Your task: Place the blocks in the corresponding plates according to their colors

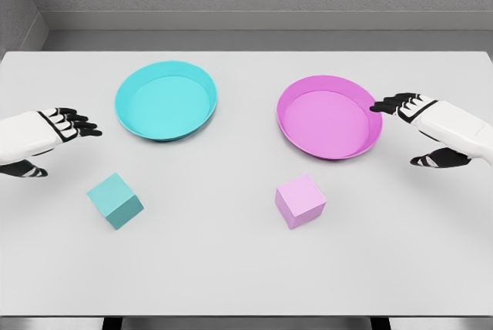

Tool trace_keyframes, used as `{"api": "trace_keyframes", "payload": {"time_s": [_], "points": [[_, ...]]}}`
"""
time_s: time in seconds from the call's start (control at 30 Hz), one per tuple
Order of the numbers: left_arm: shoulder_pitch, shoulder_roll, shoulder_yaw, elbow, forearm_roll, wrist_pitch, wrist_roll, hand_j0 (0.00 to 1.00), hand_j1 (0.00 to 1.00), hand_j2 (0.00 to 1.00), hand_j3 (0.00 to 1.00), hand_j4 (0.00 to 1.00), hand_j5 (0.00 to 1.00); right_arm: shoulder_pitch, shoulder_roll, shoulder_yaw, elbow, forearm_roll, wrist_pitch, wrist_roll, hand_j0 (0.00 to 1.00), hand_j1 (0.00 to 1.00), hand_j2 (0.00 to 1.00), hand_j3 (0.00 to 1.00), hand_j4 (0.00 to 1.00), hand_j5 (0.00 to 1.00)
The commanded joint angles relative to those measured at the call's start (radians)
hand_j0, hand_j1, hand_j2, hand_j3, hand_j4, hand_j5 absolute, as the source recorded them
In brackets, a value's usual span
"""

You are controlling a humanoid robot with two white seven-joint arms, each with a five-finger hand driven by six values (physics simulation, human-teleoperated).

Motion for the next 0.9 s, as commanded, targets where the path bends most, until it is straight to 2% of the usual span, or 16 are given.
{"api": "trace_keyframes", "payload": {"time_s": [0.0, 0.1, 0.17, 0.23, 0.27, 0.33, 0.4, 0.43, 0.53, 0.6, 0.63, 0.73, 0.87], "points": [[0.0, 0.002, 0.0, -0.002, 0.006, 0.001, 0.001, 1.0, 1.0, 1.0, 1.0, 1.0, 1.0, 0.0, -0.002, 0.0, 0.0, -0.006, 0.001, -0.001, 1.0, 1.0, 1.0, 1.0, 1.0, 1.0], [0.0, 0.0, 0.0, -0.002, 0.006, 0.001, -0.001, 1.0, 1.0, 1.0, 1.0, 1.0, 1.0, 0.0, -0.002, 0.0, -0.003, -0.006, -0.001, -0.001, 1.0, 1.0, 1.0, 1.0, 1.0, 1.0], [0.006, 0.003, -0.001, -0.034, 0.004, 0.001, -0.002, 1.0, 1.0, 1.0, 1.0, 1.0, 1.0, 0.0, -0.002, 0.001, -0.012, -0.006, -0.008, -0.001, 1.0, 1.0, 1.0, 1.0, 1.0, 1.0], [0.046, 0.006, -0.001, -0.077, 0.006, 0.001, -0.036, 1.0, 1.0, 1.0, 1.0, 1.0, 1.0, -0.002, 0.001, 0.023, -0.023, -0.004, -0.01, 0.001, 1.0, 1.0, 1.0, 1.0, 1.0, 1.0], [0.051, 0.005, -0.001, -0.089, 0.006, 0.001, -0.038, 1.0, 1.0, 1.0, 1.0, 1.0, 1.0, -0.006, 0.0, 0.03, -0.058, 0.001, -0.008, 0.013, 1.0, 1.0, 1.0, 1.0, 1.0, 1.0], [0.052, 0.0, -0.02, -0.111, 0.006, 0.001, -0.039, 1.0, 1.0, 1.0, 1.0, 1.0, 1.0, -0.015, 0.001, 0.036, -0.107, 0.001, -0.012, 0.122, 1.0, 1.0, 1.0, 1.0, 1.0, 1.0], [0.052, -0.007, -0.029, -0.119, 0.007, 0.001, -0.038, 1.0, 1.0, 1.0, 1.0, 1.0, 1.0, -0.064, 0.006, 0.066, -0.107, 0.001, -0.05, 0.191, 1.0, 1.0, 1.0, 1.0, 1.0, 1.0], [0.054, -0.007, -0.031, -0.132, 0.007, 0.001, -0.038, 1.0, 1.0, 1.0, 1.0, 1.0, 1.0, -0.116, 0.012, 0.113, -0.107, 0.001, -0.059, 0.234, 1.0, 1.0, 1.0, 1.0, 1.0, 1.0], [0.055, -0.012, -0.04, -0.155, 0.009, 0.001, -0.036, 1.0, 1.0, 1.0, 1.0, 1.0, 1.0, -0.245, 0.058, 0.236, -0.107, 0.001, -0.061, 0.242, 1.0, 1.0, 1.0, 1.0, 1.0, 1.0], [0.064, -0.014, -0.044, -0.168, 0.009, 0.001, -0.036, 1.0, 1.0, 1.0, 1.0, 1.0, 1.0, -0.319, 0.086, 0.322, -0.107, 0.001, -0.061, 0.292, 1.0, 1.0, 1.0, 1.0, 1.0, 1.0], [0.086, -0.03, -0.044, -0.174, 0.007, 0.001, -0.038, 1.0, 1.0, 1.0, 1.0, 1.0, 1.0, -0.34, 0.095, 0.352, -0.107, 0.001, -0.061, 0.32, 1.0, 1.0, 1.0, 1.0, 1.0, 1.0], [0.09, -0.037, -0.044, -0.178, 0.007, 0.001, -0.041, 1.0, 1.0, 1.0, 1.0, 1.0, 1.0, -0.396, 0.129, 0.435, -0.107, 0.001, -0.059, 0.354, 1.0, 1.0, 1.0, 1.0, 1.0, 1.0], [0.095, -0.05, -0.044, -0.18, 0.007, 0.001, -0.041, 1.0, 1.0, 1.0, 1.0, 1.0, 1.0, -0.408, 0.136, 0.452, -0.107, 0.001, -0.059, 0.371, 1.0, 1.0, 1.0, 1.0, 1.0, 1.0]]}}
